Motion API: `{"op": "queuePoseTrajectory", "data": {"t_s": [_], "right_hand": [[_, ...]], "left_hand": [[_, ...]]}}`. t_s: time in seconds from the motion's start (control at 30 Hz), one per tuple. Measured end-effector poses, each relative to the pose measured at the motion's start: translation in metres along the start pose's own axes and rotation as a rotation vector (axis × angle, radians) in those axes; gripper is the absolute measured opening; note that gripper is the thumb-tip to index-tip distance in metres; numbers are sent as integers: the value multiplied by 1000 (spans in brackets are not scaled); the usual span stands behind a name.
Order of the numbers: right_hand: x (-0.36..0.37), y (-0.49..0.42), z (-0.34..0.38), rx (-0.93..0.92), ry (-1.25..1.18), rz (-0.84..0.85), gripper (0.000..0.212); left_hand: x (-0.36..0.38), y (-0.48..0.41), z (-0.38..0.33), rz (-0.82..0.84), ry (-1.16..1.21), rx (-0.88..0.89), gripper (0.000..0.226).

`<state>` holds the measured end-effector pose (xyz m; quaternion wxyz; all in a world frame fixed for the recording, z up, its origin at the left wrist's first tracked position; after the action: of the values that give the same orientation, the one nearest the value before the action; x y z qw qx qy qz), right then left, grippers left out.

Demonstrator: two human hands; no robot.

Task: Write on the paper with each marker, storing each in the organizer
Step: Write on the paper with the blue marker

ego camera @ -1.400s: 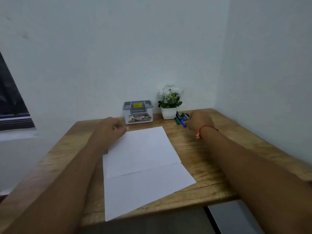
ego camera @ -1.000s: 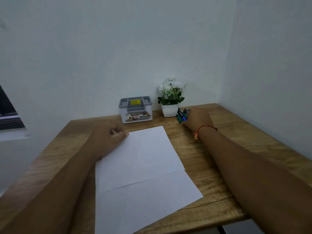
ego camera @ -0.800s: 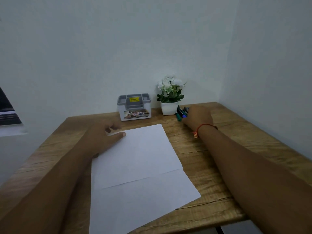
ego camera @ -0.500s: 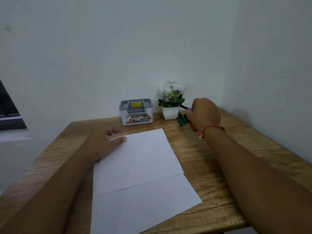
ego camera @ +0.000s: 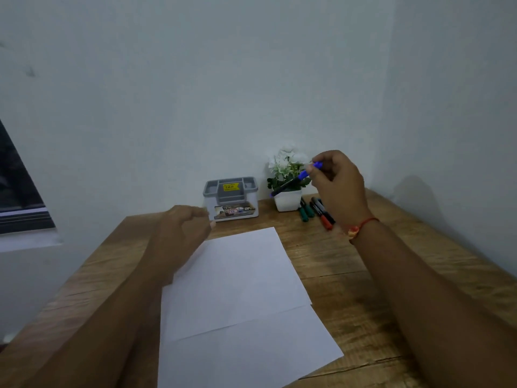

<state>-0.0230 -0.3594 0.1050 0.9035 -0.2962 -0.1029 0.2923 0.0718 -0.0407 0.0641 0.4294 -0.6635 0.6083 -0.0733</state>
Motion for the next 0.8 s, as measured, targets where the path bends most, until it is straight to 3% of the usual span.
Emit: {"op": "queuePoseTrajectory", "data": {"t_s": [0.13, 0.23, 0.33, 0.4, 0.5, 0.6, 0.7, 0.8], "right_hand": [[37, 27, -14, 362, -416, 154, 22], [58, 51, -17, 543, -559, 226, 13], [71, 70, -6, 601, -557, 303, 18], [78, 84, 11, 459, -341, 440, 20], [106, 129, 30, 34, 220, 841, 15], [122, 183, 16, -217, 618, 1223, 71], [122, 196, 13, -286, 708, 1303, 99], [117, 196, 18, -335, 714, 1360, 110]], "left_hand": [[4, -8, -8, 19, 36, -41, 9], [25, -2, -9, 245, -120, 72, 24], [41, 14, 2, 447, -198, 166, 44], [43, 21, 11, 489, -202, 184, 51], [47, 30, 25, 544, -260, 177, 60], [49, 33, 36, 573, -303, 165, 75], [44, 30, 49, 556, -324, 94, 97], [41, 31, 53, 547, -339, 73, 96]]}}
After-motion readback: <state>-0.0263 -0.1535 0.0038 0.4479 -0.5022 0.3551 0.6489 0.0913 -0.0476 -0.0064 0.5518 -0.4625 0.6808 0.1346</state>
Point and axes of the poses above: each hand's wrist, its own y-axis away from the middle knuckle, its own x-axis out of the palm, z = x × y, the point moved 10 cm from there along -y, towards the middle knuckle, and after that the axes turned 10 degrees about -z, right-handed, at the moved point
